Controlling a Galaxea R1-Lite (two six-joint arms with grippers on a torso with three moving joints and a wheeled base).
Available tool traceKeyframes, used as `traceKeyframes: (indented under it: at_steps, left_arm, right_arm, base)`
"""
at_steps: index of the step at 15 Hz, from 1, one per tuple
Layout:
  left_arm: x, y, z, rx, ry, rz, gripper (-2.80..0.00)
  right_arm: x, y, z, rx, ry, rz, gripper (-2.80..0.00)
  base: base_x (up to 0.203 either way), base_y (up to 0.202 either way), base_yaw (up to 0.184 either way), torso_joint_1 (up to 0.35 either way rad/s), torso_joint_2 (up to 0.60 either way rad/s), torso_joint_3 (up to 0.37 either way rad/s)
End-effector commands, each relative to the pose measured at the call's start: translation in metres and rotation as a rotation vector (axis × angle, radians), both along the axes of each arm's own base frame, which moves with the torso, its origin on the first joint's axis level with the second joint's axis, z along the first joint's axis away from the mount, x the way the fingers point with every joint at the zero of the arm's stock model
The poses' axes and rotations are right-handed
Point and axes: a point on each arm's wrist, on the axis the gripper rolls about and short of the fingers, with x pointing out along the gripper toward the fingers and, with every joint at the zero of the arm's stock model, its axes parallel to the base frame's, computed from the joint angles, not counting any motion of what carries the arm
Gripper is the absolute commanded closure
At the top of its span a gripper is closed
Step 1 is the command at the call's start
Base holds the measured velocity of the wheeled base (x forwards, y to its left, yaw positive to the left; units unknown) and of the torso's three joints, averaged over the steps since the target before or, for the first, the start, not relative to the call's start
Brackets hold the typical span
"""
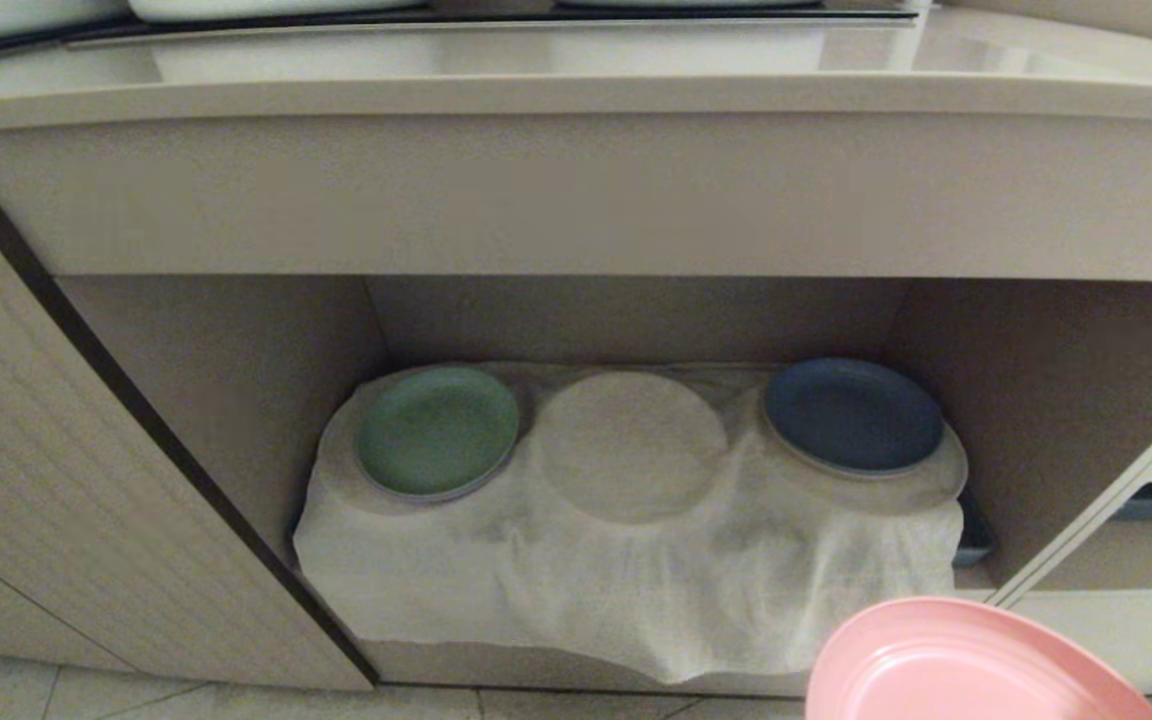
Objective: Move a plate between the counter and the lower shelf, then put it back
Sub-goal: Put the plate in the cupboard
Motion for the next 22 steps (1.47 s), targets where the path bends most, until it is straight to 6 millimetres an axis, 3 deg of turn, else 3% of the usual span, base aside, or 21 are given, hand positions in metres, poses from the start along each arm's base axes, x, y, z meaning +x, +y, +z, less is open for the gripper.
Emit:
traceKeyframes:
  at_steps: [1, 11, 22]
  left_arm:
    - [0.0, 0.0, 0.0, 0.0, 0.0, 0.0, 0.0]
    - [0.0, 0.0, 0.0, 0.0, 0.0, 0.0, 0.0]
    - [0.0, 0.0, 0.0, -0.001, 0.0, 0.0, 0.0]
  right_arm:
    - [-0.001, 0.0, 0.0, 0.001, 0.008, -0.002, 0.0]
    - [-0.001, -0.001, -0.001, -0.004, 0.003, -0.001, 0.0]
    - [0.018, 0.007, -0.007, 0.02, -0.073, 0.012, 0.0]
  base:
    - [0.0, 0.0, 0.0, -0.002, 0.03, 0.036]
    - [0.0, 0.0, 0.0, 0.0, 0.0, 0.0]
    - [0.0, 0.0, 0.0, 0.0, 0.0, 0.0]
